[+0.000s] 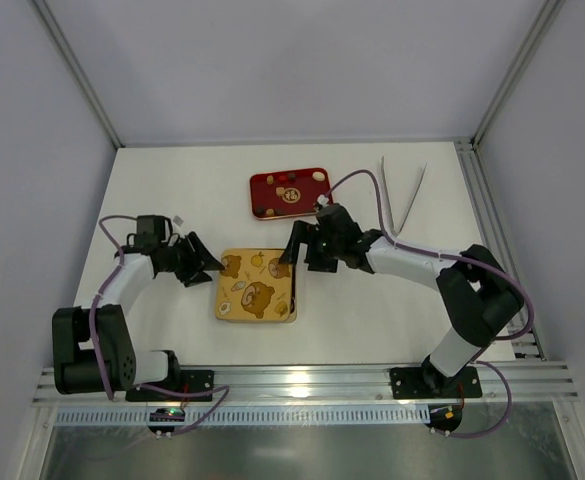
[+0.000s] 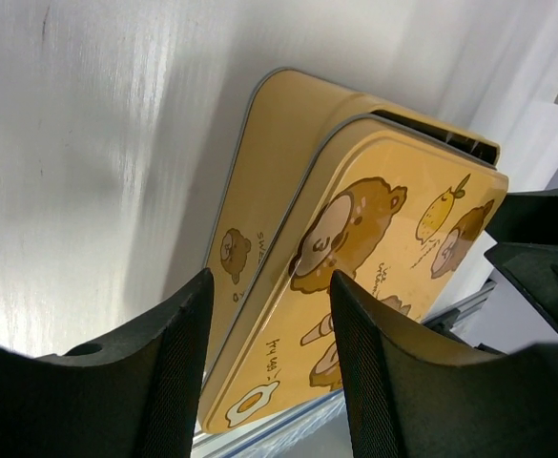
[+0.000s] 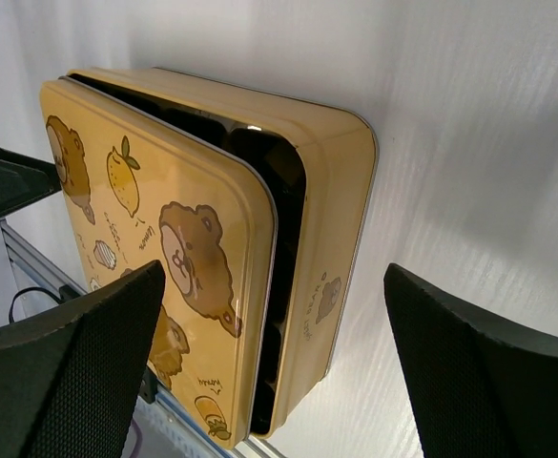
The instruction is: Pack the chocolate
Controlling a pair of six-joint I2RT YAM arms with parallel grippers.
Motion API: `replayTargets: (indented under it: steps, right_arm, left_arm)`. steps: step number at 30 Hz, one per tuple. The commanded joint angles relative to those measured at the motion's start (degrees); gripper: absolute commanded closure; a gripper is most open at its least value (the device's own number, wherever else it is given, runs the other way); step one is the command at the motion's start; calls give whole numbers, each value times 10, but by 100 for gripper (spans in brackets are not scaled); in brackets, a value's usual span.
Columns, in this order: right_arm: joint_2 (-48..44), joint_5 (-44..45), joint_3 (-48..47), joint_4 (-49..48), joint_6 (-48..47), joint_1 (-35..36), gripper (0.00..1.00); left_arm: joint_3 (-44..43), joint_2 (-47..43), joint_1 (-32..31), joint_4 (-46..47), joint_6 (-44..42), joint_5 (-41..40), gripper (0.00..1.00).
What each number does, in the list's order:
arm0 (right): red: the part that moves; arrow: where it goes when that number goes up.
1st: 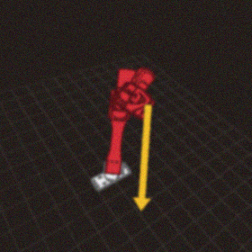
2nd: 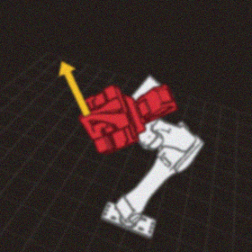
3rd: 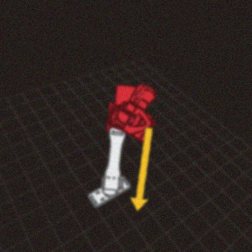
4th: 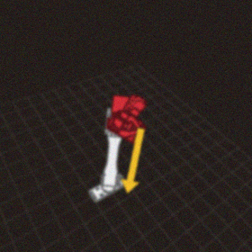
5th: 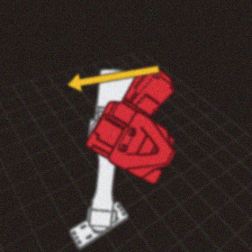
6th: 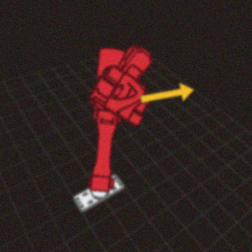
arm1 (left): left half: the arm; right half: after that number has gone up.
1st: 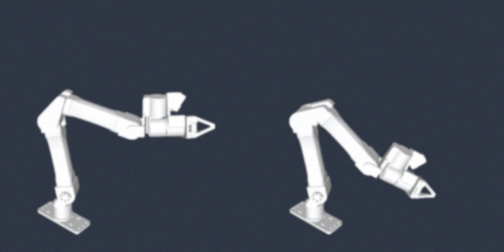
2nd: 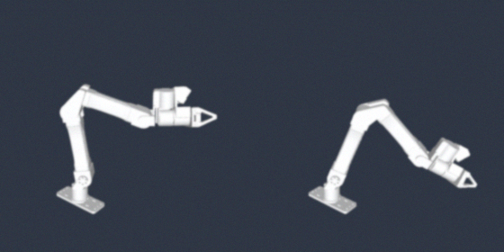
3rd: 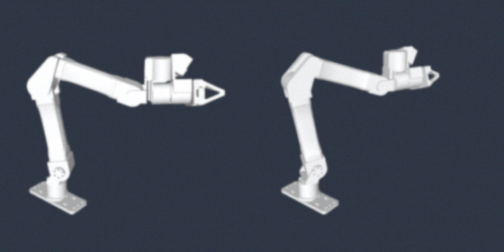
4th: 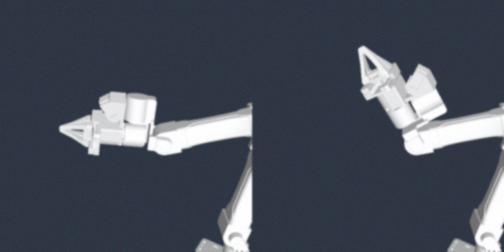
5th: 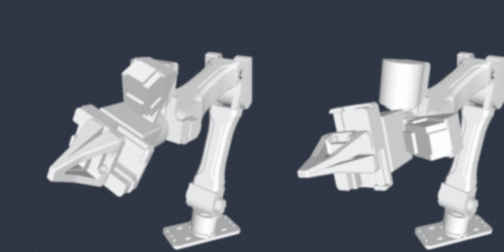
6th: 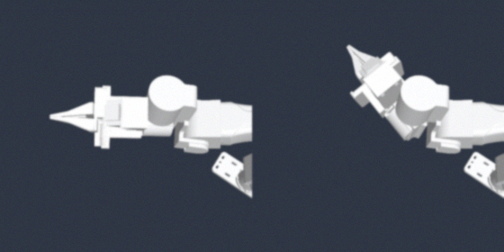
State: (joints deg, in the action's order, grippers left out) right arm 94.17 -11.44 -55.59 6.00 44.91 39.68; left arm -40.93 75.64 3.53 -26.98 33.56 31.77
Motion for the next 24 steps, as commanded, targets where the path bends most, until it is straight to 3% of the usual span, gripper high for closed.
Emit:
replayTargets:
  steps: [1,10,24]
  right_arm:
    - [6,16,-14,-19,-10,7,5]
    - [15,28,-35,-8,-18,19,7]
    - [42,41,-70,19,-28,32,24]
  left_arm:
    - [-18,-21,-16,-26,-5,-27,48]
    - [-20,-29,-51,-32,17,-43,49]
    - [-49,6,-78,-24,50,-71,50]
